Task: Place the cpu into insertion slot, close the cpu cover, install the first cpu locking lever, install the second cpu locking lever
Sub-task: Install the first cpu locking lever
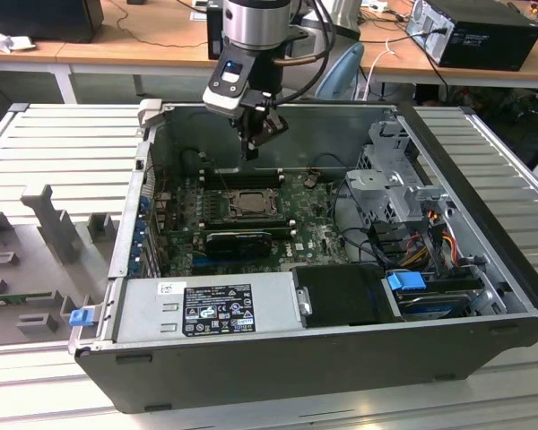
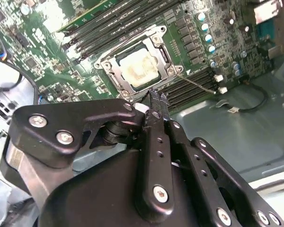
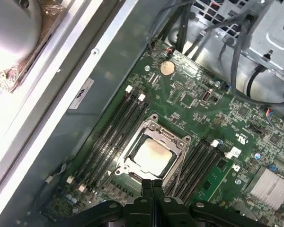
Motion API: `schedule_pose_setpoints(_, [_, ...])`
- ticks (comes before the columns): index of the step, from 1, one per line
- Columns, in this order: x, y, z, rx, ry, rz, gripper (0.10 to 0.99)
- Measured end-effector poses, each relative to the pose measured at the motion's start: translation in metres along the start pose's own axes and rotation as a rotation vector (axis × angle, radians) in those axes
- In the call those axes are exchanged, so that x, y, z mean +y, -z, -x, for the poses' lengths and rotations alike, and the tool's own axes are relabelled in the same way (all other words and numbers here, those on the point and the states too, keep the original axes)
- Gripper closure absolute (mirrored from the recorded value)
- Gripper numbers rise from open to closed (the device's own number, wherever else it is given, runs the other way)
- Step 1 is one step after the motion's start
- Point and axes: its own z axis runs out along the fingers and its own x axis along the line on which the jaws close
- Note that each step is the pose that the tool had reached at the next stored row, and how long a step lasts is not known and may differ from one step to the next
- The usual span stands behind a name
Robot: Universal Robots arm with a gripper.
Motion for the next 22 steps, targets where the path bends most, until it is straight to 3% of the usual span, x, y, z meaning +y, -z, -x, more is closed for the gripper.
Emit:
schedule_pose_setpoints(6, [0.0,-0.0001,0.0,0.0017,0.117,-0.003,0.98])
schedule_pose_setpoints(13, [0.0,-0.0001,0.0,0.005,0.361,-0.01,0.98])
schedule_pose_setpoints(22, [0.0,-0.0002,0.0,0.0076,0.551,-0.015,0.98])
